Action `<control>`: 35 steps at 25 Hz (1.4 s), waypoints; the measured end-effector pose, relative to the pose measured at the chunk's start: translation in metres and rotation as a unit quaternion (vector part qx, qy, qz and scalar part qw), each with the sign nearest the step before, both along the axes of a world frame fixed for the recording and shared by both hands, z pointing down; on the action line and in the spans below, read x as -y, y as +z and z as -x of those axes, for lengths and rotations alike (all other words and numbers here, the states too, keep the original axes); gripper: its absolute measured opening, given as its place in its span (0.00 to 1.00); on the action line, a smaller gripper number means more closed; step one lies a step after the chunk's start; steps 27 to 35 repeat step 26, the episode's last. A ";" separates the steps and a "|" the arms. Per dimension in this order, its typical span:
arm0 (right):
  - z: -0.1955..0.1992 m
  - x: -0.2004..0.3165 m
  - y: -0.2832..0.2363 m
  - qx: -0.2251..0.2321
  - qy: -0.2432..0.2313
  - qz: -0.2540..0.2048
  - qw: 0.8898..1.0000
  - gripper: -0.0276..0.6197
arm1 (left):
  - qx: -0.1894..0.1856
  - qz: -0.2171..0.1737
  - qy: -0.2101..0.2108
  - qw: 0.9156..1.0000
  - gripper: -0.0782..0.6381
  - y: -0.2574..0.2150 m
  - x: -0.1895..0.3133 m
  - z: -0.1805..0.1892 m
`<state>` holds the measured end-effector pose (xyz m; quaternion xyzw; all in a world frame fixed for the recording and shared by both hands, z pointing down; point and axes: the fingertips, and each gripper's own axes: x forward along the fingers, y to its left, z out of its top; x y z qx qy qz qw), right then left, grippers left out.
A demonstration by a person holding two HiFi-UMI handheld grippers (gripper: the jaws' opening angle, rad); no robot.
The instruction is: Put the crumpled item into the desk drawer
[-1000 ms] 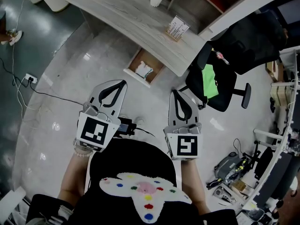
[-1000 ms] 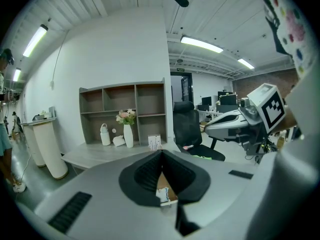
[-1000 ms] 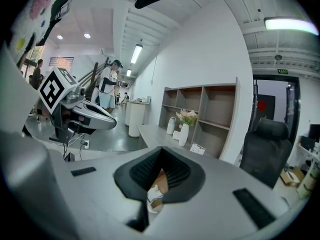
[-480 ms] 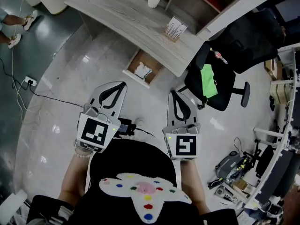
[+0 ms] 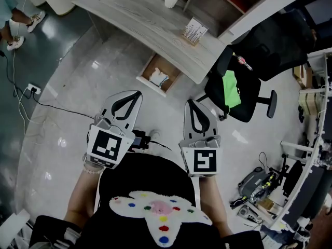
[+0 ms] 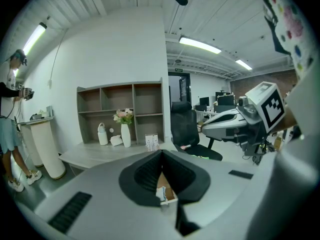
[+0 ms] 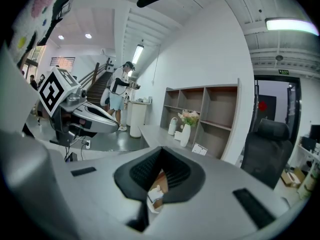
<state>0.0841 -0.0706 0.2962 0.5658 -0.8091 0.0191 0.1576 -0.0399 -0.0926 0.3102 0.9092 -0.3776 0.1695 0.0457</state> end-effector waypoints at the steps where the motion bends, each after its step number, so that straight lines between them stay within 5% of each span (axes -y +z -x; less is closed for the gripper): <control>1: 0.001 0.000 0.000 -0.001 -0.001 0.000 1.000 0.05 | 0.000 0.000 0.000 1.000 0.12 0.000 0.000 0.000; 35: 0.003 -0.001 0.009 -0.007 -0.002 0.010 1.000 0.05 | 0.005 0.006 0.003 1.000 0.12 0.007 -0.001 0.000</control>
